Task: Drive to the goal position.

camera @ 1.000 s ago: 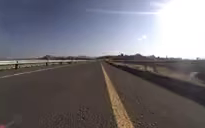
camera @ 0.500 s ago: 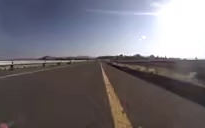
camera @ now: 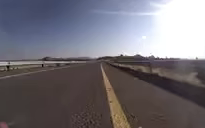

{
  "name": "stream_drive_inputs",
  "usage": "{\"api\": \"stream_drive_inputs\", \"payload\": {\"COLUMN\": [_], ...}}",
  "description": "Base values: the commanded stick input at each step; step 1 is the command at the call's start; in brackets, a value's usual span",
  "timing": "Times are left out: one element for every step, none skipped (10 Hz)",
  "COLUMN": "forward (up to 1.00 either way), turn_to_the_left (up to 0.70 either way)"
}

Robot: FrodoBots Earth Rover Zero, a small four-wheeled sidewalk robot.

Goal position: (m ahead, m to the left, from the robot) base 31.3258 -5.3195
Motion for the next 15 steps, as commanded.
{"api": "stream_drive_inputs", "payload": {"forward": [0.70,0.70,0.70,0.70,0.70,0.70,0.70,0.70,0.70,0.70,0.70,0.70,0.70,0.70,0.70], "turn_to_the_left": [0.00,0.00,0.00,0.00,0.00,0.00,0.00,0.00,0.00,0.00,0.00,0.00,0.00,0.00,0.00]}}
